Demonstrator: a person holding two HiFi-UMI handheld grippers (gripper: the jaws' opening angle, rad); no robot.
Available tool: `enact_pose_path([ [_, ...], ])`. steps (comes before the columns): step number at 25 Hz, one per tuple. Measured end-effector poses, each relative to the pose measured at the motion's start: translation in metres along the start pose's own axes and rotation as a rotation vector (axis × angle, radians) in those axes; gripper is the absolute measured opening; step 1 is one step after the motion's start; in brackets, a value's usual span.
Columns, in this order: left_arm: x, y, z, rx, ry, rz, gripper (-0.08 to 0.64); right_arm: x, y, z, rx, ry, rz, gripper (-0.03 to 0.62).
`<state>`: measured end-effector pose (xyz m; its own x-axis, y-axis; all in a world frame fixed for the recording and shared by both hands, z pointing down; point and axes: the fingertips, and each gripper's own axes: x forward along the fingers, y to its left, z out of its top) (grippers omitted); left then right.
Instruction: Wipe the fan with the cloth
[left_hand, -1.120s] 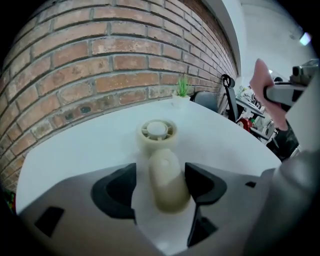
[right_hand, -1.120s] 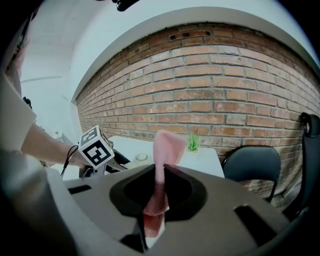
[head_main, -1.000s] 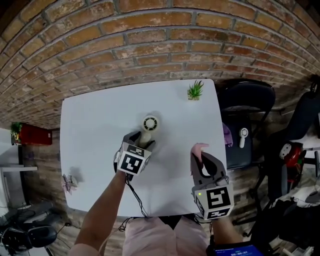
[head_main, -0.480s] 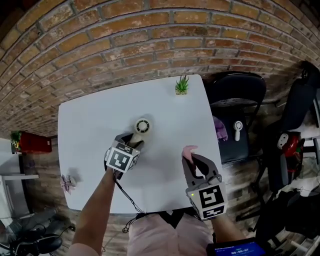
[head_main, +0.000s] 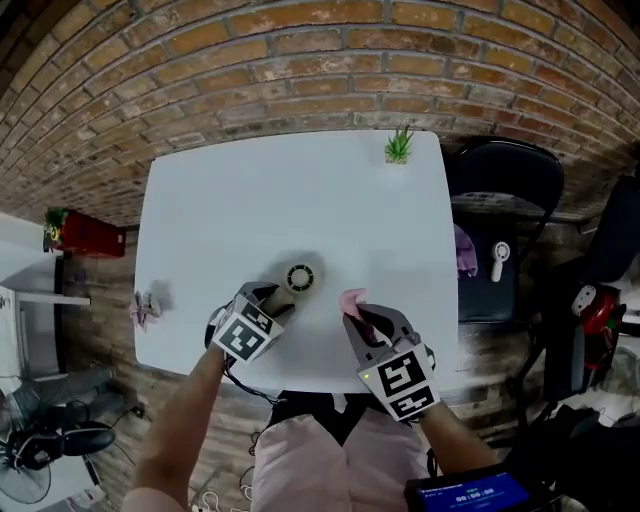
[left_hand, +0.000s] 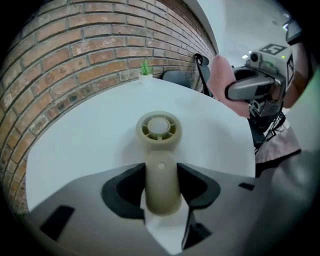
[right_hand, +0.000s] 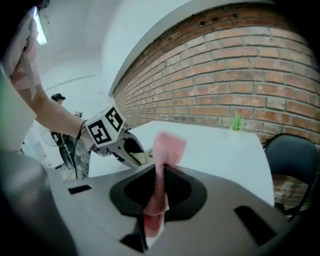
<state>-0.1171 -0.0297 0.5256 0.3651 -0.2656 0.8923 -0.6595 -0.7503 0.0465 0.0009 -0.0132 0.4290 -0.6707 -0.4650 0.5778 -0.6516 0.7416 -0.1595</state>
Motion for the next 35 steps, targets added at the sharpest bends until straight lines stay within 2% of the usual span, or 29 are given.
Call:
enact_pose_path([
  [4,-0.005,-0.006,-0.013,0.043,0.034,-0.052,0.198,0.020,0.039,-0.031,-0.004,0.083,0.163,0.038],
  [7,-0.005,-0.007,-0.014,0.105,0.061,-0.099,0.198,0.034,0.062,-0.046,0.022,0.139,0.250,0.037],
  [12,-0.008,-0.007,-0.017,0.274,0.131,-0.188,0.198,0.061,0.077,-0.053,0.047,0.189,0.319,0.035],
  [16,-0.008,-0.010,-0.019,0.340,0.156,-0.226,0.198,0.073,0.096,-0.050,0.057,0.222,0.399,0.034],
  [18,-0.009,-0.009,-0.018,0.346,0.148,-0.228,0.198,0.078,0.100,-0.047,0.078,0.223,0.393,0.034],
  [25,-0.008,-0.010,-0.018,0.358,0.138,-0.234,0.198,0.091,0.087,-0.039,0.268,0.181,0.244,0.034],
  [28,-0.009,-0.009,-0.020,0.362,0.137,-0.229,0.198,0.097,0.089,-0.036,0.322,0.174,0.222,0.034],
  [35,-0.010,-0.008,-0.022,0.380,0.134,-0.230,0.198,0.105,0.082,-0.037,0.518,0.183,0.161,0.034],
])
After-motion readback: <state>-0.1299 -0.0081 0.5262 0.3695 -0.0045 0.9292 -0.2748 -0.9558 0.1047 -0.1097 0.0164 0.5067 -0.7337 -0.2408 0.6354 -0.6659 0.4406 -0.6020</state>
